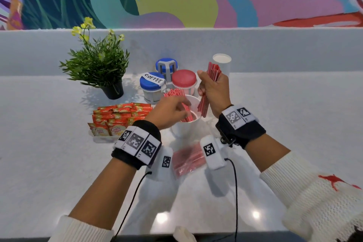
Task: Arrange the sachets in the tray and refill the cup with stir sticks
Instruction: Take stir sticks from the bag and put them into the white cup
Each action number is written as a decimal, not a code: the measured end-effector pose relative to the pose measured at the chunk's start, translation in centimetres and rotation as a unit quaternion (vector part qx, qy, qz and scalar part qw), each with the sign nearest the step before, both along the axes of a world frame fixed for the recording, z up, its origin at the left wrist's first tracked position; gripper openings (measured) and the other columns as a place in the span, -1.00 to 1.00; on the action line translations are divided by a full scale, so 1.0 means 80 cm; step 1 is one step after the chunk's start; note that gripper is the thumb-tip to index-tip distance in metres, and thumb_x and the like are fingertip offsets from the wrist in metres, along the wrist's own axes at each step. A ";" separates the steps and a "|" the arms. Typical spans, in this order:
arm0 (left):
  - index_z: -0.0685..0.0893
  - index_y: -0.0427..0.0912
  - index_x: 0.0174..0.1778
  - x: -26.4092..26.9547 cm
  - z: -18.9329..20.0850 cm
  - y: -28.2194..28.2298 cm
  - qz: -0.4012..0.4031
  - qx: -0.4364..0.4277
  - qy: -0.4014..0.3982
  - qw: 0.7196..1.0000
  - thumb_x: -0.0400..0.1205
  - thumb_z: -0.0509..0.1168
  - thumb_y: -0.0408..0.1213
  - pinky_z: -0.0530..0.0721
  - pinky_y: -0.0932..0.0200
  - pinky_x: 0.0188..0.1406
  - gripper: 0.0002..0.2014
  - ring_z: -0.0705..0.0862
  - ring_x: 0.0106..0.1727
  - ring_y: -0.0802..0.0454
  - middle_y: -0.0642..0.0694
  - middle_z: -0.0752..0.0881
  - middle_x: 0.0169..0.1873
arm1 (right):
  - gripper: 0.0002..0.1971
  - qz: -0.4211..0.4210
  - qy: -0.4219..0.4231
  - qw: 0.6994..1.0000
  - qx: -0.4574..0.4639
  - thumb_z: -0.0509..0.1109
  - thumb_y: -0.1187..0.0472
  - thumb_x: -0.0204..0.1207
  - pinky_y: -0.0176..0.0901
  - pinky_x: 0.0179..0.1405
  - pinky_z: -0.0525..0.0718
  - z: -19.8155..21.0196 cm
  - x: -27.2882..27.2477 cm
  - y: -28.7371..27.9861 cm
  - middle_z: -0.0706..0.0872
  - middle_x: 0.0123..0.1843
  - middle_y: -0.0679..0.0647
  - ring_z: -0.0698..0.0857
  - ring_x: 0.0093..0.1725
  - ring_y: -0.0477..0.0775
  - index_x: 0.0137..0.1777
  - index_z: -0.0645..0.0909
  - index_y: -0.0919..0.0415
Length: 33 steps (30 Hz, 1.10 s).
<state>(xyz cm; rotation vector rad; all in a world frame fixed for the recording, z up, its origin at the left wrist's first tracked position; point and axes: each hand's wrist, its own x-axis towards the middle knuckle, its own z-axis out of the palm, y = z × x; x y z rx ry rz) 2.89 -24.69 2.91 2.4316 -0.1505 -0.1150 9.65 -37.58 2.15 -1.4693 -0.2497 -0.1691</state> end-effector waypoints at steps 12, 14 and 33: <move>0.46 -0.26 0.31 0.033 -0.026 0.039 0.180 -0.087 0.047 0.979 0.48 0.41 -0.50 0.66 0.00 0.15 -0.51 0.67 0.10 -0.14 -0.25 0.63 0.20 | -0.64 0.058 0.080 0.995 -0.013 0.29 0.22 0.56 -0.19 -0.37 0.59 -0.035 0.007 0.058 0.50 -0.69 -0.03 0.51 -0.65 -0.06 -0.50 0.46 0.15; 0.47 -0.28 0.24 0.043 -0.032 0.039 0.191 -0.109 0.036 0.975 0.49 0.40 -0.50 0.70 0.03 0.02 -0.58 0.68 -0.01 -0.13 -0.25 0.65 0.08 | -0.64 0.072 0.091 0.993 -0.032 0.30 0.18 0.56 -0.11 -0.30 0.62 -0.044 0.005 0.058 0.51 -0.67 -0.02 0.53 -0.63 -0.03 -0.51 0.47 0.13; 0.57 -0.28 -0.05 0.063 -0.048 0.066 0.251 -0.294 -0.013 0.922 0.60 0.17 -0.57 0.72 0.29 -0.23 -0.86 0.70 -0.22 -0.01 -0.30 0.69 -0.11 | -0.83 0.038 0.030 0.972 -0.229 0.42 -0.03 0.38 0.12 0.10 0.64 -0.059 0.008 0.062 0.69 -0.33 -0.11 0.72 -0.18 0.09 -0.41 0.56 -0.11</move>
